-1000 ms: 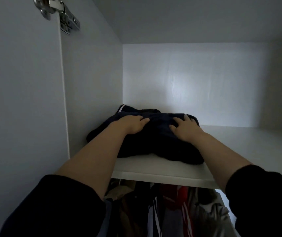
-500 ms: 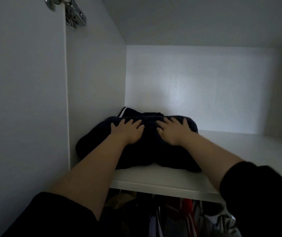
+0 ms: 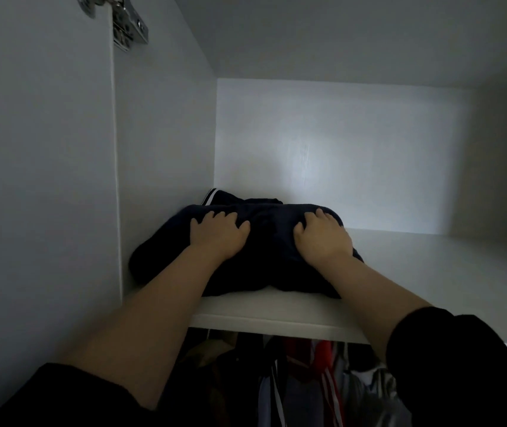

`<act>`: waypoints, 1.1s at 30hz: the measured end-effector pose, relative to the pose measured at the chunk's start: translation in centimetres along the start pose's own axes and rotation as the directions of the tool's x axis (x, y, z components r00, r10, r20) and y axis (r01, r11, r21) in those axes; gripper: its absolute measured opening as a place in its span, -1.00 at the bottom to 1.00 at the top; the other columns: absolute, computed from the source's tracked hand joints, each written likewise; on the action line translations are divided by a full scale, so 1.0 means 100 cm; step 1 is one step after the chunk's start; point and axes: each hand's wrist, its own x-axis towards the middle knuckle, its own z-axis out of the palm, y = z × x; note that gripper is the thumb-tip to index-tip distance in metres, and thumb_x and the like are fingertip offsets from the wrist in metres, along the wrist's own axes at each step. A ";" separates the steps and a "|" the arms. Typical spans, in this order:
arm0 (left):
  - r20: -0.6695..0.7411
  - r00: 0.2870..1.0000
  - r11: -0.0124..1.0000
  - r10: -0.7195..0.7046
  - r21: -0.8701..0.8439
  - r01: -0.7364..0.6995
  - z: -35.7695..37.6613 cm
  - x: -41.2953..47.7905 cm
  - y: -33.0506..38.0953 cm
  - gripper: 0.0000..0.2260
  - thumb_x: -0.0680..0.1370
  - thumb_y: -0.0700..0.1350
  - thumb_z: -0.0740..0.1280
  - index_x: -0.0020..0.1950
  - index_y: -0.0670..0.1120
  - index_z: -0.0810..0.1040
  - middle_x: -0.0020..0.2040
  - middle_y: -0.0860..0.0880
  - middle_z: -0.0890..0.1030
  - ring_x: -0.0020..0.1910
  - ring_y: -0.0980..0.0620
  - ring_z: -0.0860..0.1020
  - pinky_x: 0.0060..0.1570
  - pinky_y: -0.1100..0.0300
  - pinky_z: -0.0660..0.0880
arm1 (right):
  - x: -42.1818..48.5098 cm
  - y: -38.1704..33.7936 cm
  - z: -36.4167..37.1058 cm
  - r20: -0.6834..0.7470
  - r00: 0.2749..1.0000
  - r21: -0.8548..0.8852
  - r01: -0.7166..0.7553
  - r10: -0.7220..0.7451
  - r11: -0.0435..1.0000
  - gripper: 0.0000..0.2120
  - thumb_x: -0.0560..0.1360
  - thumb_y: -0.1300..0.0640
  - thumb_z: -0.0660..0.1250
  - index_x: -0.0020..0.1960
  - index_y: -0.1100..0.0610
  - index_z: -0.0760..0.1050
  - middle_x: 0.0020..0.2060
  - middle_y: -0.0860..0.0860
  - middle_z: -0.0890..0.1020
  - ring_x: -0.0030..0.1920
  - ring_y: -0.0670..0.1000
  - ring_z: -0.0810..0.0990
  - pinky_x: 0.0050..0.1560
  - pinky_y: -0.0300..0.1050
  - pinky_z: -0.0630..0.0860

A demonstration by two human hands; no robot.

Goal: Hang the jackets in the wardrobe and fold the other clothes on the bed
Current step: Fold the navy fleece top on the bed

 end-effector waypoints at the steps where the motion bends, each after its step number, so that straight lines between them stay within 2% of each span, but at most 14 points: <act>1: -0.002 0.999 0.999 0.041 -0.029 -0.041 -0.003 -0.007 0.008 -0.47 0.62 0.19 -0.02 0.53 -0.01 0.18 0.53 -0.06 0.20 0.51 -0.11 0.10 0.43 -0.20 -0.02 | -0.009 0.004 -0.007 0.005 1.000 0.004 0.019 -0.019 1.000 -0.67 0.61 0.04 0.01 0.14 0.21 0.44 0.16 0.12 0.48 0.17 0.14 0.44 0.18 0.08 0.39; 4: 0.002 0.972 0.962 0.235 -0.142 -0.233 -0.012 -0.034 0.051 -0.48 0.61 0.17 0.08 0.52 -0.02 0.19 0.53 -0.04 0.20 0.52 -0.08 0.08 0.45 -0.19 0.04 | -0.042 0.027 -0.035 -0.010 1.000 -0.001 0.014 -0.014 1.000 -0.68 0.62 0.05 0.03 0.17 0.22 0.42 0.14 0.14 0.52 0.12 0.16 0.49 0.10 0.03 0.43; 8: -0.126 0.882 0.853 0.454 -0.225 -0.471 -0.022 -0.085 0.128 -0.53 0.62 0.09 0.13 0.50 -0.02 0.23 0.53 -0.03 0.21 0.52 -0.04 0.07 0.46 -0.14 0.06 | -0.096 0.076 -0.091 -0.123 0.991 -0.075 -0.058 0.049 0.996 -0.65 0.62 0.06 0.07 0.29 0.23 0.40 0.20 0.14 0.52 0.18 0.18 0.48 0.12 -0.01 0.41; 11: -0.217 0.801 0.751 0.558 -0.279 -0.599 -0.026 -0.134 0.189 -0.52 0.62 0.06 0.14 0.52 -0.03 0.20 0.54 -0.01 0.17 0.53 -0.01 0.01 0.48 -0.03 0.01 | -0.151 0.120 -0.139 -0.228 0.966 -0.168 -0.163 0.122 0.972 -0.65 0.60 0.07 0.09 0.30 0.21 0.40 0.20 0.13 0.53 0.20 0.17 0.46 0.14 -0.02 0.37; 14: -0.310 0.707 0.637 0.636 -0.307 -0.707 -0.026 -0.196 0.252 -0.52 0.60 0.00 0.18 0.50 -0.06 0.23 0.53 -0.03 0.20 0.52 0.01 0.05 0.44 0.09 0.01 | -0.222 0.160 -0.187 -0.264 0.941 -0.269 -0.284 0.212 0.920 -0.67 0.59 0.07 0.10 0.26 0.21 0.40 0.19 0.14 0.52 0.21 0.17 0.44 0.17 -0.01 0.35; 18: -0.391 0.591 0.432 0.705 -0.424 -0.796 -0.027 -0.302 0.330 -0.52 0.56 -0.07 0.24 0.47 -0.13 0.30 0.49 -0.10 0.29 0.49 -0.06 0.17 0.45 0.09 0.09 | -0.347 0.204 -0.261 -0.346 0.876 -0.384 -0.459 0.336 0.801 -0.66 0.56 0.09 0.13 0.28 0.20 0.41 0.24 0.11 0.50 0.28 0.15 0.40 0.22 0.00 0.34; 23: -0.425 0.370 0.119 0.827 -0.510 -0.852 -0.038 -0.470 0.418 -0.52 0.55 -0.11 0.26 0.46 -0.17 0.32 0.47 -0.14 0.31 0.47 -0.10 0.21 0.44 0.06 0.12 | -0.532 0.229 -0.362 -0.473 0.730 -0.474 -0.682 0.493 0.557 -0.66 0.56 0.12 0.12 0.29 0.18 0.40 0.26 0.08 0.49 0.28 0.13 0.39 0.24 0.00 0.32; 26: -0.457 0.225 -0.067 0.860 -0.538 -0.840 -0.053 -0.570 0.455 -0.53 0.55 -0.12 0.25 0.46 -0.16 0.30 0.48 -0.14 0.29 0.48 -0.08 0.19 0.42 0.06 0.13 | -0.632 0.227 -0.419 -0.551 0.605 -0.456 -0.795 0.575 0.400 -0.65 0.55 0.15 0.13 0.31 0.19 0.38 0.28 0.07 0.47 0.30 0.13 0.37 0.25 0.00 0.30; 29: -0.471 0.101 -0.209 0.877 -0.561 -0.801 -0.073 -0.657 0.485 -0.52 0.57 -0.12 0.22 0.48 -0.14 0.26 0.51 -0.11 0.24 0.50 -0.06 0.14 0.42 0.06 0.12 | -0.720 0.214 -0.466 -0.625 0.479 -0.429 -0.871 0.616 0.240 -0.64 0.53 0.17 0.13 0.30 0.19 0.38 0.27 0.08 0.48 0.29 0.14 0.37 0.24 0.00 0.31; 33: -0.489 -0.104 -0.396 0.866 -0.546 -0.738 -0.097 -0.768 0.516 -0.50 0.57 -0.11 0.20 0.50 -0.12 0.21 0.53 -0.12 0.17 0.51 -0.06 0.09 0.43 0.02 0.12 | -0.828 0.188 -0.509 -0.711 0.302 -0.361 -0.932 0.635 0.038 -0.62 0.51 0.19 0.14 0.32 0.20 0.37 0.27 0.08 0.48 0.29 0.13 0.38 0.24 -0.03 0.31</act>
